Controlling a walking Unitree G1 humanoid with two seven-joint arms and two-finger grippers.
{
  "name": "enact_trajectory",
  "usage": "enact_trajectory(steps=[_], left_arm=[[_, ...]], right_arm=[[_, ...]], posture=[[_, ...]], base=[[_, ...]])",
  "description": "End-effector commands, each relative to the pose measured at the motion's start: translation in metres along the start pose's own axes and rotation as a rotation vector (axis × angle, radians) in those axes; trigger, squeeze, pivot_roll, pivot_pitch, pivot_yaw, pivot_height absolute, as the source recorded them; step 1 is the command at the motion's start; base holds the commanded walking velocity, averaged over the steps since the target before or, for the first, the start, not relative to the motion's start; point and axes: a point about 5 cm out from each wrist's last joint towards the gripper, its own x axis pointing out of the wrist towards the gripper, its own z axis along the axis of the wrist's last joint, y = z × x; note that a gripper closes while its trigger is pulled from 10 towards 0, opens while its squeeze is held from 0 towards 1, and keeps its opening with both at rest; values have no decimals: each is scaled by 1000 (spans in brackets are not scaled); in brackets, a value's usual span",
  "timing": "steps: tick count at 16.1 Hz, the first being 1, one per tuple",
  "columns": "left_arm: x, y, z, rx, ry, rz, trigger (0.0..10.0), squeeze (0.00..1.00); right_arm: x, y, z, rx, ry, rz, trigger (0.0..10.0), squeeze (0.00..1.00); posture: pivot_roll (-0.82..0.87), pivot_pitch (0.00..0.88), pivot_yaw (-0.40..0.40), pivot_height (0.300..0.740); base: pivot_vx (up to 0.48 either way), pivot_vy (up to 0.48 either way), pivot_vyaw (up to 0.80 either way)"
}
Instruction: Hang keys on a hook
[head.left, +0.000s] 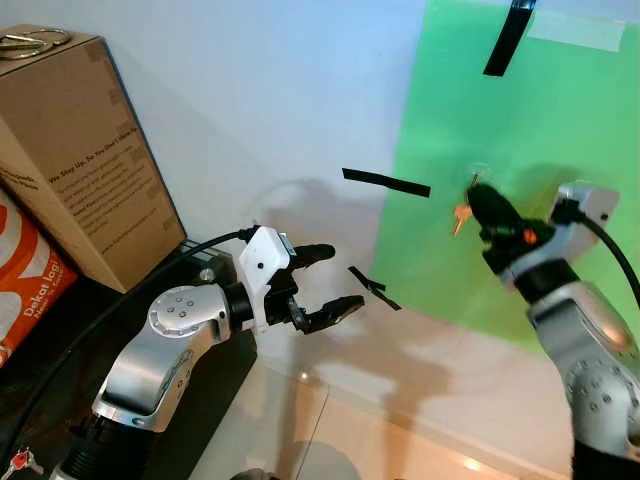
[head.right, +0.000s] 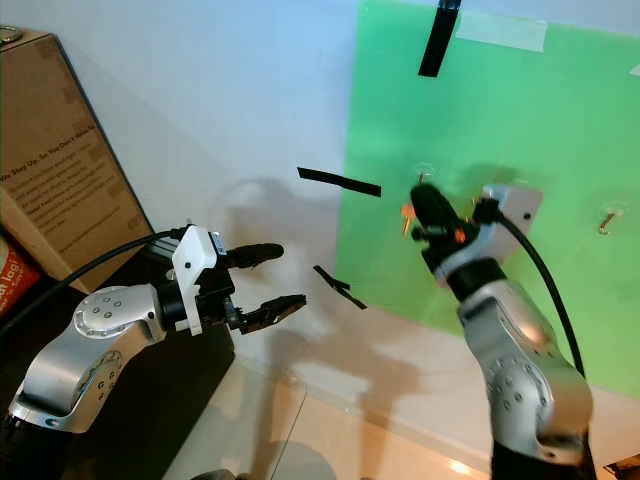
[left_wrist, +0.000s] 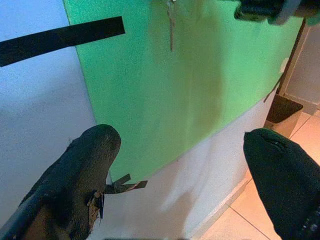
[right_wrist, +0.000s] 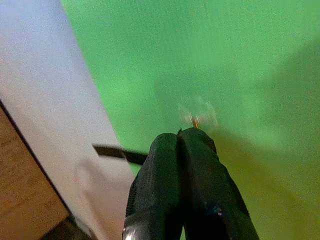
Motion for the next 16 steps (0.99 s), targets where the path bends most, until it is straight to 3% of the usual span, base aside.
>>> enact_trajectory(steps=[1,10,16], left_arm=[[0,2,3,15,2,-7,10000,0],[1,3,3,14,0,-6,10000,0],[2,3,3,17,0,-9,10000,0]], right_arm=[[3,-7,3,6,-32,-62,10000,0],[0,-26,-12,-8,47,-207,10000,0],[-5,-30,-26,-35,110,-239,10000,0]], posture=[[-44,0,35,740],[-42,0,34,740],[-45,0,38,740]], base=[[0,0,0],[0,0,0],[0,0,0]])
